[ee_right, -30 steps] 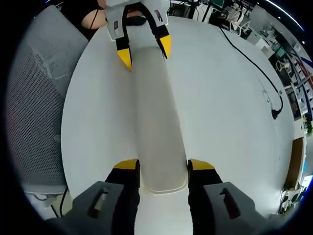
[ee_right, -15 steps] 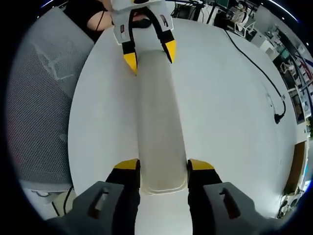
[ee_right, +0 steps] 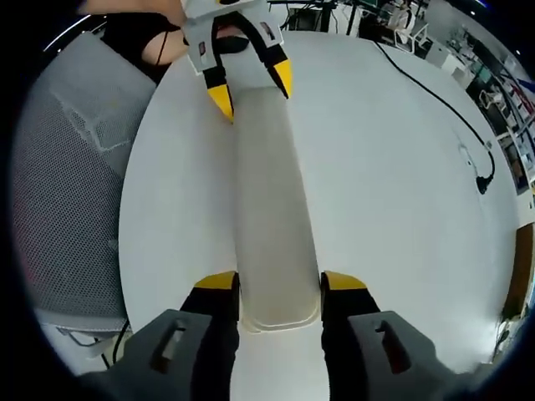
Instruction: Arrange the utensils inside the cutlery case until each visible utensil rests in its matching compartment.
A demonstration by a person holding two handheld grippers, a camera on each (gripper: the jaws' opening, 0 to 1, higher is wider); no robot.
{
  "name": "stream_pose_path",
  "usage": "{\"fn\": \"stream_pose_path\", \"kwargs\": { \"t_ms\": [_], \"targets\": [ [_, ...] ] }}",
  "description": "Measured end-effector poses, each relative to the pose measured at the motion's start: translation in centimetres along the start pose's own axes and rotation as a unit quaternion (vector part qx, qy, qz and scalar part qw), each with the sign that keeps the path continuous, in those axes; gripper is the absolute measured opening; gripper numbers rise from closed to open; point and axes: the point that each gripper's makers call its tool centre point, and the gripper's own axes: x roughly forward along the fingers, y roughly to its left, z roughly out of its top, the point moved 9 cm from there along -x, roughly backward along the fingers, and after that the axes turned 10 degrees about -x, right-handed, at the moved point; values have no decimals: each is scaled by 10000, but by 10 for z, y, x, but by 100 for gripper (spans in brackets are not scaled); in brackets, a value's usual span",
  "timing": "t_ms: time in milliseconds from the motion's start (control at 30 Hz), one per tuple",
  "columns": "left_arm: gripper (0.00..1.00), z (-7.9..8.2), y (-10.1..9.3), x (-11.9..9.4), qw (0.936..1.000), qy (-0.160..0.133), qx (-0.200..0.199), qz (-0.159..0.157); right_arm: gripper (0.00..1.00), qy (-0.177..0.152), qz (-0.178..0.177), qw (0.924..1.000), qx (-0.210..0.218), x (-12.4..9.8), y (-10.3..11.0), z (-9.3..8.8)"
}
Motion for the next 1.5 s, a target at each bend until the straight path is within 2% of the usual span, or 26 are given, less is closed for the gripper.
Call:
{"fn": "stream_pose_path", "kwargs": {
  "t_ms": [100,167,267,300,367,400,567,667,767,800,867,900,933,967,1000,1033,1100,1133,1167,1233,1267,1333,1367,1400,1433,1500],
  "targets": [
    [45,-2,0,-3,9997,-179,-170,8,37,-1,-7,10000,29,0,0,0],
    [46,-4,-1,-5,9978,-331,-564,-105,39,-18,-23,10000,93,0,0,0],
    [50,-5,2,-12,9914,-588,-1165,-111,59,-377,33,9978,551,-3,1,1],
    [52,-6,2,-13,9861,-689,-1505,-115,62,-657,-43,9943,842,-5,0,2],
    [56,-5,2,-16,9763,-928,-1946,-175,58,-977,-55,9866,1304,-9,-2,0],
    [57,-5,3,-17,9726,-1014,-2085,-163,57,-990,-69,9846,1439,-10,-3,-3],
    [60,-9,3,-21,9669,-1054,-2325,-25,60,-1204,-285,9731,1943,-19,-1,-8],
    [60,-10,2,-22,9617,-1105,-2510,-23,55,-1313,-260,9605,2440,-25,3,-9],
    [61,-9,-2,-23,9530,-1191,-2786,-53,62,-1475,-407,9534,2601,-28,4,-11],
    [60,-11,-5,-24,9463,-1098,-3040,-98,64,-1512,-373,9491,2737,-29,6,-11],
    [57,-10,-6,-25,9382,-1272,-3215,-153,65,-1506,-416,9454,2860,-30,7,-13],
    [58,-10,-6,-26,9288,-1357,-3441,-209,64,-1539,-493,9413,2965,-32,8,-16],
    [59,-10,-7,-26,9236,-1425,-3552,-203,61,-1628,-605,9338,3129,-33,8,-17],
    [61,-10,-7,-27,9158,-1523,-3712,-158,58,-1947,-770,9163,3415,-37,8,-18],
    [64,-10,-7,-27,9130,-1517,-3784,-157,57,-2176,-800,9018,3648,-38,9,-19],
    [65,-11,-8,-27,9030,-1614,-3980,-146,56,-2295,-774,8908,3845,-39,10,-21],
    [64,-11,-10,-28,8878,-1701,-4271,-217,55,-2409,-787,8718,4193,-38,14,-27],
    [63,-14,-10,-28,8806,-1621,-4450,-145,55,-2432,-850,8665,4275,-38,15,-29],
    [61,-15,-8,-28,8807,-1666,-4434,-78,56,-2481,-937,8589,4382,-37,16,-32],
    [58,-18,-9,-26,8760,-1615,-4545,12,59,-2617,-1094,8359,4700,-36,19,-36],
    [58,-18,-11,-25,8762,-1623,-4537,31,58,-2737,-1106,8199,4905,-35,23,-37],
    [57,-16,-14,-24,8757,-1636,-4542,104,54,-2859,-1178,8040,5080,-32,30,-40],
    [57,-16,-15,-24,8725,-1715,-4571,178,52,-2897,-1227,7967,5160,-31,32,-41],
    [58,-15,-16,-22,8654,-1764,-4688,173,53,-2884,-1275,7912,5240,-28,36,-43],
    [59,-15,-16,-20,8513,-1884,-4895,140,55,-2929,-1322,7859,5284,-27,38,-44],
    [59,-17,-17,-18,8393,-1947,-5073,187,57,-3155,-1705,7649,5350,-27,39,-46]
  ]
}}
